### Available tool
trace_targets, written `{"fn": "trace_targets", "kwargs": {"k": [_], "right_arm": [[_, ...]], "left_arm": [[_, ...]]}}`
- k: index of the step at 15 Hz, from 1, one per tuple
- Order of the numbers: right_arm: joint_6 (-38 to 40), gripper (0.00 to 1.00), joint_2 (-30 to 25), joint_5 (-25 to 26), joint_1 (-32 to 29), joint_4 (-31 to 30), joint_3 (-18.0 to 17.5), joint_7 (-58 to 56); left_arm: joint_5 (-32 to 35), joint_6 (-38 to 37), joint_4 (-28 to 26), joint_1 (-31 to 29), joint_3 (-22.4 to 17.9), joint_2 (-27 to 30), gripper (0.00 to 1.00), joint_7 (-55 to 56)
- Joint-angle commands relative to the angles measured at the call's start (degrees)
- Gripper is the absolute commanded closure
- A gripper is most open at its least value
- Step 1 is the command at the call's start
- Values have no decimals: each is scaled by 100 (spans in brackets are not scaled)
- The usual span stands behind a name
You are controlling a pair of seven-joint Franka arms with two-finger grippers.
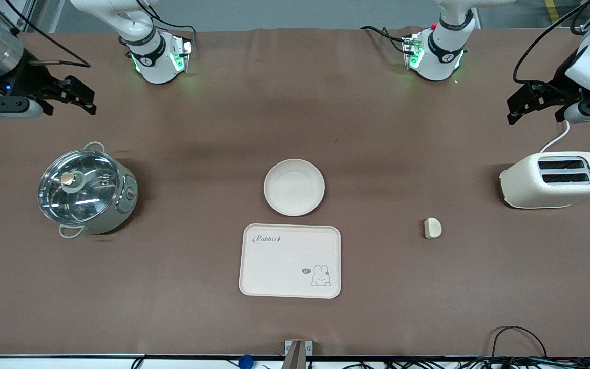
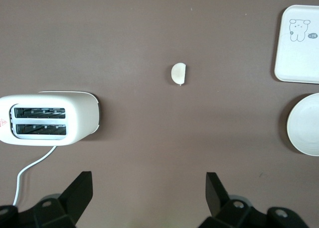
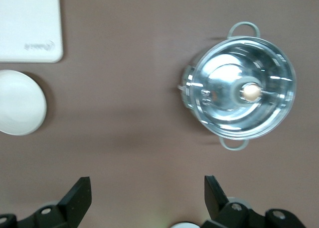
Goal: Place bun in plate and plate on tray
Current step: 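Move the right gripper to the plate rim while the left gripper reaches the bun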
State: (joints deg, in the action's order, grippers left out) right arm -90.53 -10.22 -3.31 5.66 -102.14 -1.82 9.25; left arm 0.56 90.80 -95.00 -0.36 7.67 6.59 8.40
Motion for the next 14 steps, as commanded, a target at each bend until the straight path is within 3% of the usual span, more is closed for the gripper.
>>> {"fn": "trace_targets", "kwargs": {"k": [1, 4, 7, 11, 14], "right_arm": [[-376, 0, 360, -153, 153, -69, 33, 165], [-806, 0, 783, -450, 233, -87, 24, 576], [-1894, 0, 1363, -732, 654, -340, 33, 893], [-3258, 0, 2048, -742, 1436, -789, 24, 1596], [-4259, 0, 2768, -742, 1920, -904, 33, 2027]], "left_arm": [[129, -124, 210, -34, 42, -79, 0, 30], [163, -124, 332, -43, 42, -183, 0, 13], [296, -274, 737, 18, 50, -718, 0, 21], [261, -90, 606, 124, 103, -1202, 0, 450], [278, 716, -69, 133, 252, -1309, 0, 1031]]}}
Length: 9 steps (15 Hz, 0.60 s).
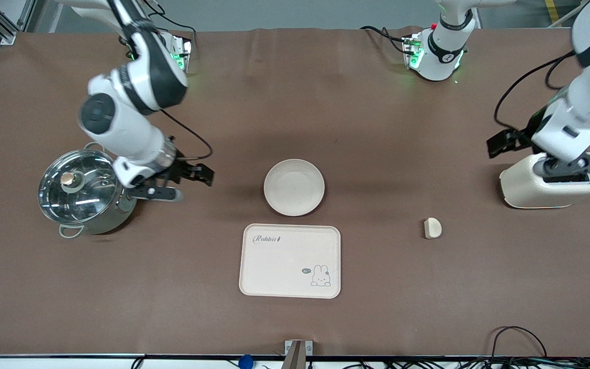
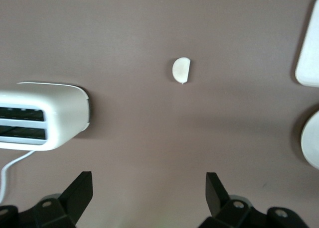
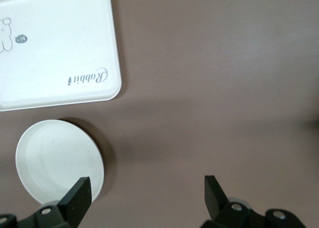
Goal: Place bun in plate and plate on tray
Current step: 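Move the right gripper to the plate rim while the left gripper reaches the bun, then grip the plate rim with the right gripper while the left gripper grasps the bun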
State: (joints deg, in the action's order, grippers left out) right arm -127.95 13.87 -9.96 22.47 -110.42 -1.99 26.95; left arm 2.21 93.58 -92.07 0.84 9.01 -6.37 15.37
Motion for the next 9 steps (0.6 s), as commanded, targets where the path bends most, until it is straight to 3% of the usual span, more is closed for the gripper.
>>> {"fn": "trace_targets", "kwargs": {"k": [1, 4, 9], "right_arm": [[-807, 0, 641, -77, 406, -59, 50, 302], [-1222, 0, 1178, -77, 889, -76, 50, 451], [-1443, 0, 1390, -77, 1303, -120, 50, 803]], "left_arm": [[113, 903, -721, 13, 118, -22, 0, 352], [112, 2275, -1505, -31, 118, -241, 0, 370], [121, 4463, -2157, -40, 101, -1259, 0, 502]]}}
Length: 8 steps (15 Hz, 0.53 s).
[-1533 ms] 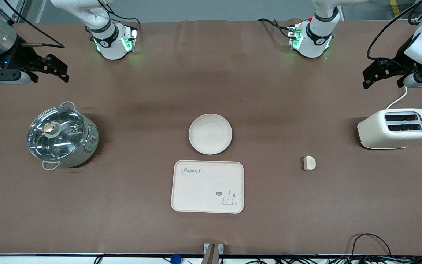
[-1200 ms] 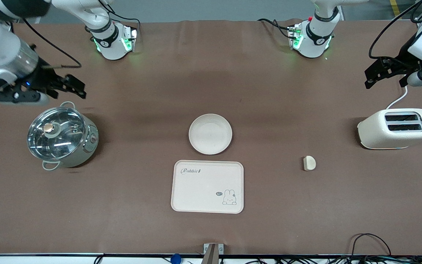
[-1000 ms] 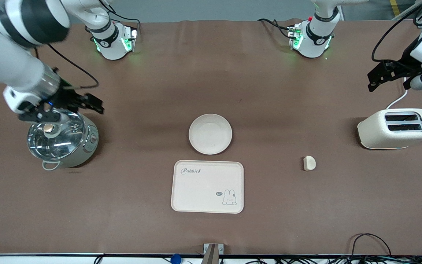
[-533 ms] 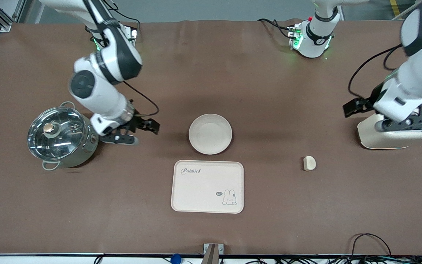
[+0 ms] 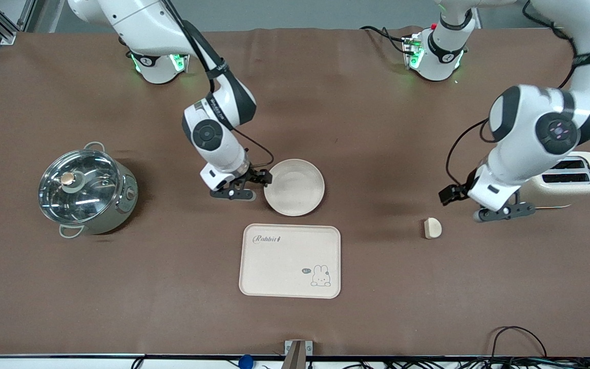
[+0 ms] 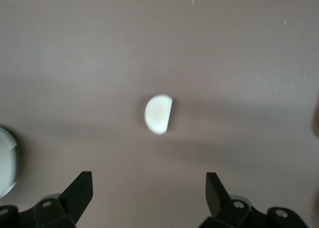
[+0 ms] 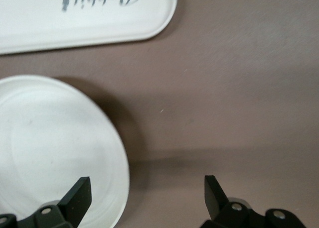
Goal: Place bun in plate and plate on tray
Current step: 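Grip the plate rim with the right gripper while the left gripper grasps the bun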
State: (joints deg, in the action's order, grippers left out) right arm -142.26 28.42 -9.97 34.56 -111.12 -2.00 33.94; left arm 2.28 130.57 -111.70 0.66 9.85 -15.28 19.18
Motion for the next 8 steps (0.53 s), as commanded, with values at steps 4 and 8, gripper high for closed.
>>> {"fn": "trace_targets", "kwargs": {"k": [4, 8], "right_arm": [[-144, 0, 32, -75, 218, -68, 60, 384], [-284, 0, 155, -75, 165, -68, 60, 429]], "left_arm": [[124, 1419, -195, -31, -27, -1002, 0, 112], [667, 1804, -63, -135, -45, -1459, 7, 112]]}}
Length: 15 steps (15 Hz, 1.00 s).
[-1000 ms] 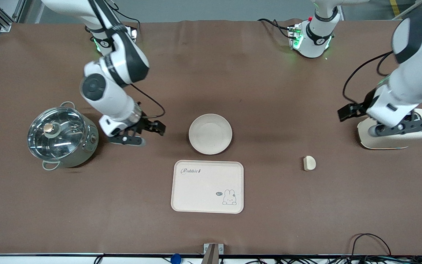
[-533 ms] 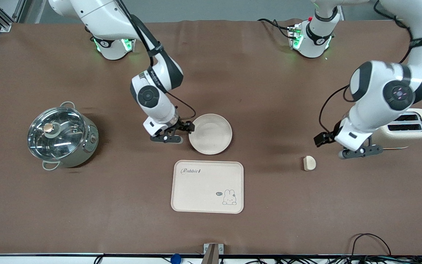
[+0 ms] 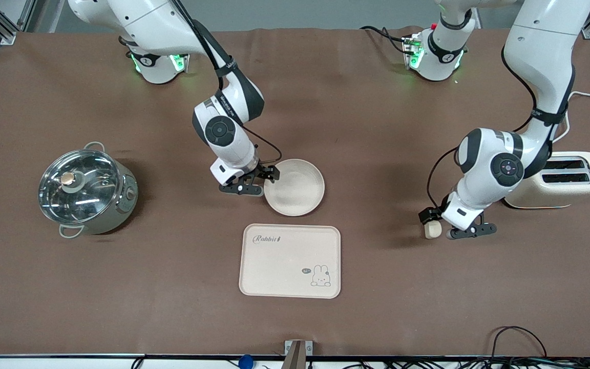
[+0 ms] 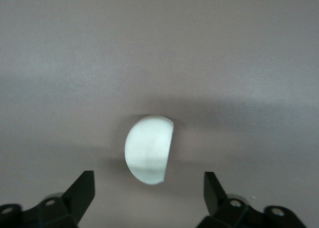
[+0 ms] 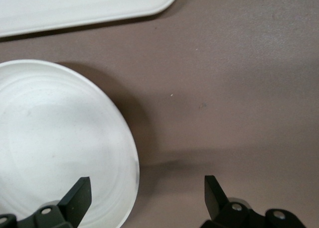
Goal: Place bun in plate and plate on tray
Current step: 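Grip the plate rim with the right gripper while the left gripper grasps the bun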
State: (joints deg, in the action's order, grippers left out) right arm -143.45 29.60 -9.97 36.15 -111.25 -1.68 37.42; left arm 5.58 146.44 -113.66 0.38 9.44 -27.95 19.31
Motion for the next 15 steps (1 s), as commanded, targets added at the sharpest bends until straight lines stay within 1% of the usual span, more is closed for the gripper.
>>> {"fn": "trace_targets", "kwargs": {"k": [1, 5, 8, 10, 13, 15], "right_arm": [[-192, 0, 98, -75, -12, -55, 27, 99], [-219, 0, 160, -75, -20, -55, 27, 108], [-219, 0, 186, -75, -12, -20, 27, 195], [-228, 0, 247, -75, -20, -2, 27, 195], [-359, 0, 265, -75, -12, -11, 27, 204], [-377, 0, 300, -75, -12, -20, 27, 196]], "left_arm": [[399, 349, 142, -169, -3, -280, 10, 100], [400, 394, 326, -109, 5, -605, 21, 327], [409, 394, 388, -56, 14, -676, 23, 583], [409, 394, 432, -56, 14, -755, 27, 592], [409, 385, 476, -56, 49, -791, 45, 609], [409, 385, 476, -30, 84, -782, 54, 723]]}}
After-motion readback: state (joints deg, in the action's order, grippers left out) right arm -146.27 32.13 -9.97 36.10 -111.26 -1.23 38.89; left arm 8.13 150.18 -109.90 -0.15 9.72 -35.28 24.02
